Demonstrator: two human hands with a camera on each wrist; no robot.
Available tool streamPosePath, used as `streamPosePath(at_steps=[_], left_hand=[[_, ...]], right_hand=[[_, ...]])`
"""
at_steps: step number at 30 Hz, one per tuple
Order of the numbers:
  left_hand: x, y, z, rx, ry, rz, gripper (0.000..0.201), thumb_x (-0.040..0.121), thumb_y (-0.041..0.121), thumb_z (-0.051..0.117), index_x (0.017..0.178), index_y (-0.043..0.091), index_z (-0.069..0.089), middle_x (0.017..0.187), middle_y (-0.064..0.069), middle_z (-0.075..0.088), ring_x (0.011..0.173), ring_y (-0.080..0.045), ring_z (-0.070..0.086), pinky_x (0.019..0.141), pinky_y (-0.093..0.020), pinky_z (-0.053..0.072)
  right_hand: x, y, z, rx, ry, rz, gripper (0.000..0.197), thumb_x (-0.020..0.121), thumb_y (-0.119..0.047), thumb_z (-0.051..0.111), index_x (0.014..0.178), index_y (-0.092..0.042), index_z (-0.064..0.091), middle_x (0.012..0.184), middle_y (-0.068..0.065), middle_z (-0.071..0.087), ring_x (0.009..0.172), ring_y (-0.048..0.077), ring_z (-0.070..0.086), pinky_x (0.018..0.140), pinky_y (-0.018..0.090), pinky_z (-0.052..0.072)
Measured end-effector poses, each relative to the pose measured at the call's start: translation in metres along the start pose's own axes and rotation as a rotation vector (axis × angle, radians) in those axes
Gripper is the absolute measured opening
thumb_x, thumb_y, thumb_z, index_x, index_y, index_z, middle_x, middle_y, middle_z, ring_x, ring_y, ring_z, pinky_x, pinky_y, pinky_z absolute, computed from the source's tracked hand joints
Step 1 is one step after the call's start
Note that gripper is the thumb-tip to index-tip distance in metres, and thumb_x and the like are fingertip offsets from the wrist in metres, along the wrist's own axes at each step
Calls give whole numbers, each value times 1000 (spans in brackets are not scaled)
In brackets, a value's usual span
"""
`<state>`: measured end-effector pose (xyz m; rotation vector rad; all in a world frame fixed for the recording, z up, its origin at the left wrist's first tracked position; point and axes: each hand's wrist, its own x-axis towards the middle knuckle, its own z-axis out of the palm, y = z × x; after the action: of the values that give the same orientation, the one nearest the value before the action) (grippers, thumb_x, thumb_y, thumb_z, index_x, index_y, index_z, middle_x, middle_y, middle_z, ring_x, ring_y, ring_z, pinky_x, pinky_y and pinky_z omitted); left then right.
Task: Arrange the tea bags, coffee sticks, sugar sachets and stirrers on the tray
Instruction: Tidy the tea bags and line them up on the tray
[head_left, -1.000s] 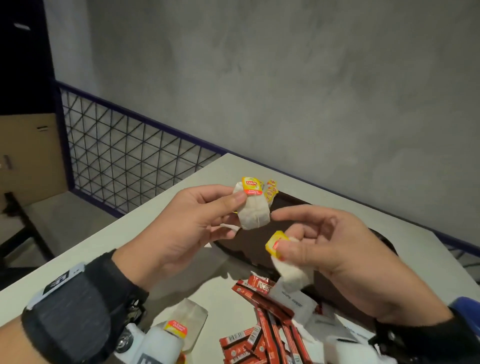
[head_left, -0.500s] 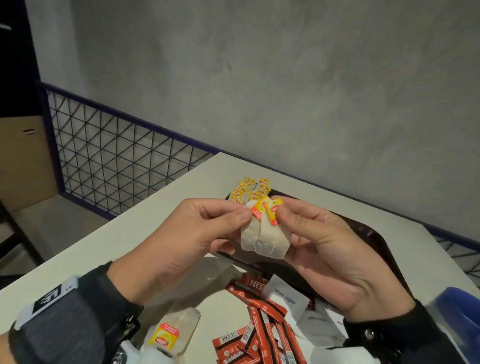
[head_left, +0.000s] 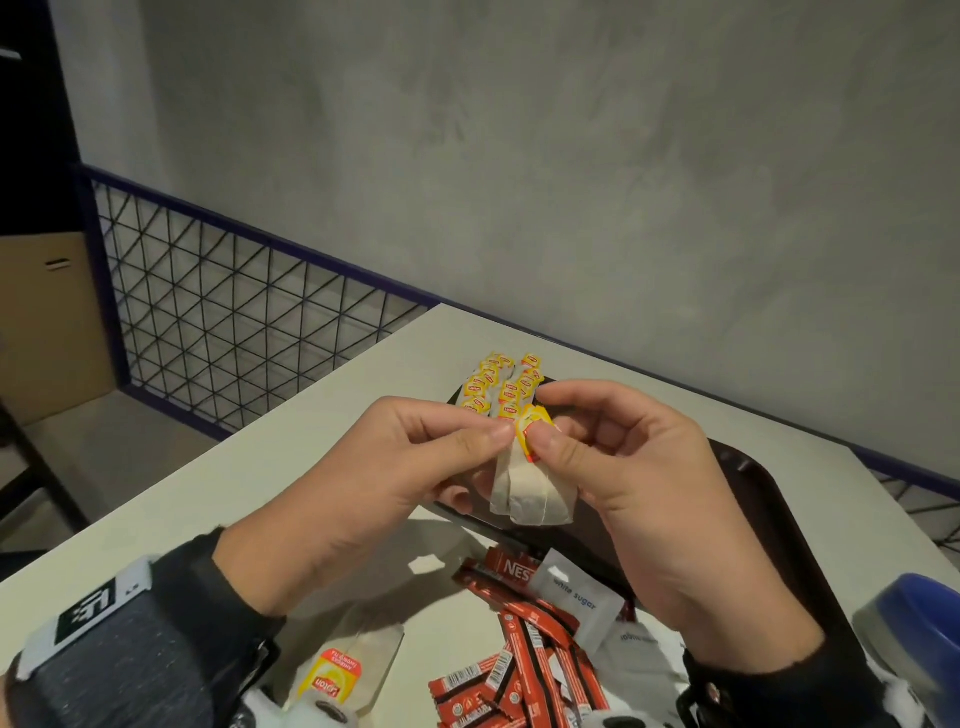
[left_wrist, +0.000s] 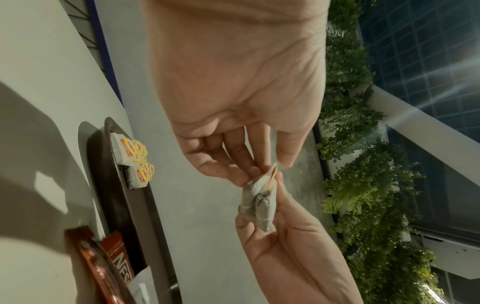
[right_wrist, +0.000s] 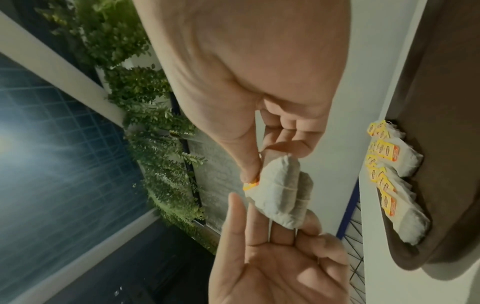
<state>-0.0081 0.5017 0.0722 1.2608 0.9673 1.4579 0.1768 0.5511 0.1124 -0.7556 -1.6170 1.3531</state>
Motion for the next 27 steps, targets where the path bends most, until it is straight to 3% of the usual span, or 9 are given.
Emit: streamPosePath(at_steps=[4,8,12,16,18,20,22,24,27], left_hand=[[1,-2,-1,13,11,3,25,80,35,81,94,15,84,91,-21,77,78,-23,69,64,-25,53],[2,-3,0,-15,50,8,23,76,29,77,91,13,84,84,-17,76,71,-19,68,60,-23,52],[3,-5,2,1,77,24,23,75,28,74,88,11,84,82,-19,75,69,-20,67,58,-24,52],[3,-6,3,-8,125,31,28,71,31,75,87,9,83,85,-23,76,70,-22,68,58,-24,53],[3,-6,4,-16,142,37,27,70,32,75,85,11,83,83,-20,76,69,-21,68,59,-25,53],[4,-6,4,-32,155,37,23,71,31,75,82,14,84,80,-16,76,67,-18,67,58,-25,52],[3,-6,5,-35,152,36,20,72,30,74,82,15,84,77,-14,75,66,-16,66,57,-24,51],[3,-6,4,2,139,36,21,76,30,73,86,15,84,78,-13,75,67,-15,66,60,-25,51],[1,-6,3,54,122,44,22,83,29,71,94,14,84,82,-14,77,70,-15,66,66,-30,50]], right_hand=[[-2,0,2,-133,-7,-95,23,76,-13,80,95,-26,80,89,23,64,81,29,61,77,48,61],[-1,2,2,-257,-6,-179,21,84,-11,80,94,-29,79,88,18,68,83,39,63,76,46,59],[-1,5,2,-316,4,-216,18,83,-15,82,91,-31,78,83,9,68,83,37,63,74,46,58],[-1,7,2,-316,28,-175,13,83,-25,80,94,-32,78,85,8,68,82,35,64,68,39,58],[-1,6,2,-297,30,-131,8,84,-30,78,92,-30,78,86,8,71,81,34,64,62,30,55],[-1,5,2,-268,15,-84,4,86,-32,76,86,-30,79,84,8,73,67,25,61,57,21,51],[-2,4,2,-208,-2,-43,7,87,-29,74,83,-27,80,78,4,74,57,8,58,56,18,50],[-2,4,3,-157,-5,-25,7,87,-27,74,84,-25,80,79,2,75,61,6,63,57,18,52],[-2,6,3,-133,8,-40,8,85,-26,74,88,-25,81,87,3,78,76,16,73,60,21,56]])
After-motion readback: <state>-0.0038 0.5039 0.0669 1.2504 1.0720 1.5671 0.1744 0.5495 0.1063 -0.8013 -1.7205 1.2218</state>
